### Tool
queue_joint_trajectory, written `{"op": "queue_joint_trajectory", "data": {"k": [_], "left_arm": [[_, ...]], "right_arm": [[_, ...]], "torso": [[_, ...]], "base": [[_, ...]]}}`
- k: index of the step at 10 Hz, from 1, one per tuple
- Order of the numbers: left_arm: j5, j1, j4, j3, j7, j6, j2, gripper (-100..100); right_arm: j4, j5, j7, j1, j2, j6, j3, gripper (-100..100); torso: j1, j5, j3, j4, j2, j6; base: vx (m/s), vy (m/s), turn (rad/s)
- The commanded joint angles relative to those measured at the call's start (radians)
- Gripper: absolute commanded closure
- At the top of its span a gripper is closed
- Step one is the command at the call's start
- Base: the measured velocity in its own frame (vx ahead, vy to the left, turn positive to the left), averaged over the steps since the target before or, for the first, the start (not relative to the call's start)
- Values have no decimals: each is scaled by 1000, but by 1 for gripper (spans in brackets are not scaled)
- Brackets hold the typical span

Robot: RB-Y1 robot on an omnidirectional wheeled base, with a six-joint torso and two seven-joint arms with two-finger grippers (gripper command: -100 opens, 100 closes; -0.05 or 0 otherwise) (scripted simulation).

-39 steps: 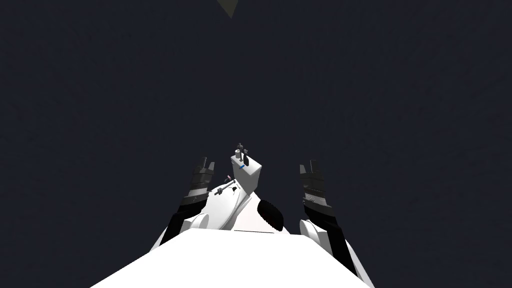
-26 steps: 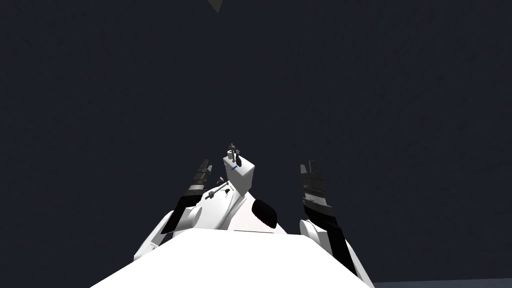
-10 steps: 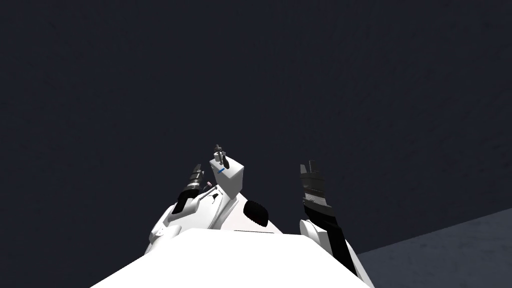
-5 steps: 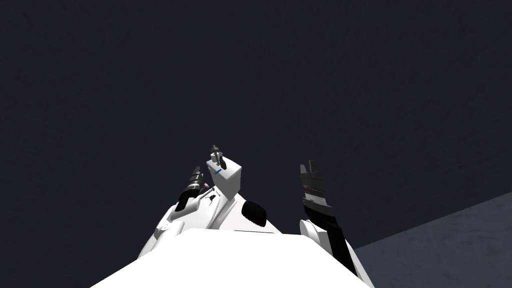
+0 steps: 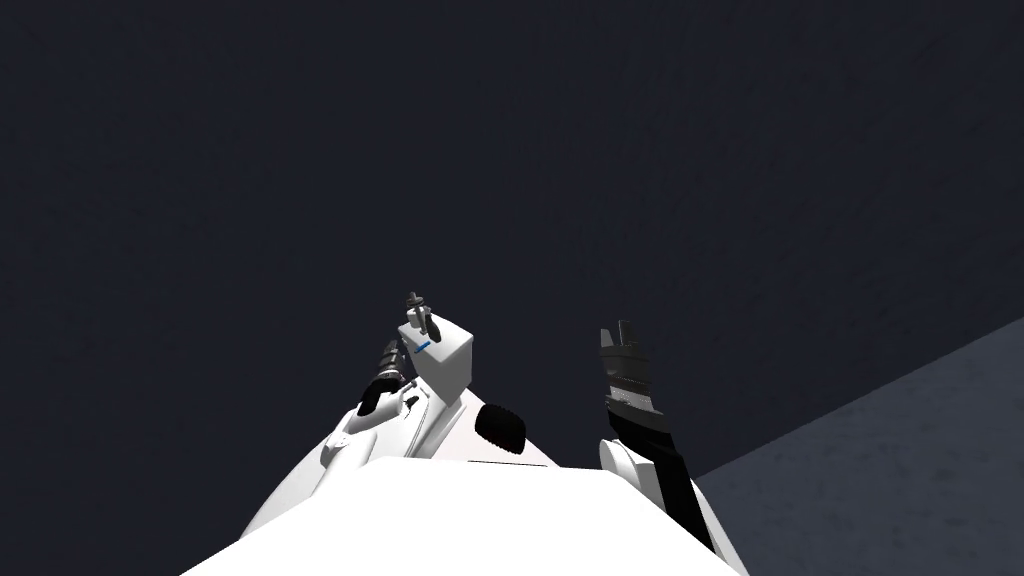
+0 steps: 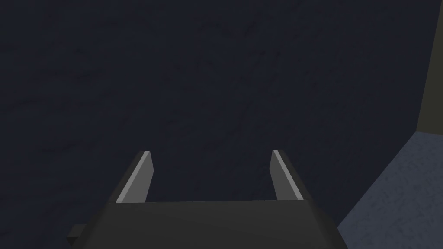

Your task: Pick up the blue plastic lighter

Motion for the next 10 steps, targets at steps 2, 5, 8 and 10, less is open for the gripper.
{"op": "queue_joint_trajectory", "data": {"k": [2,5,8,10], "left_arm": [[-10,-27,64,33,18,12,-3,-100],[-20,-65,133,70,34,24,4,-100],[-32,-109,212,114,54,38,21,-100],[-39,-135,259,141,65,47,37,-100]], "right_arm": [[0,0,0,0,0,0,0,0],[0,0,0,0,0,0,0,0],[0,0,0,0,0,0,0,0],[0,0,0,0,0,0,0,0]], "torso": [[1,0,0,0,0,0],[3,1,1,0,1,0],[2,0,1,0,1,0],[2,0,1,0,1,0]], "base": [[20,-41,-44],[9,-21,-40],[12,-38,-60],[12,-34,-45]]}}
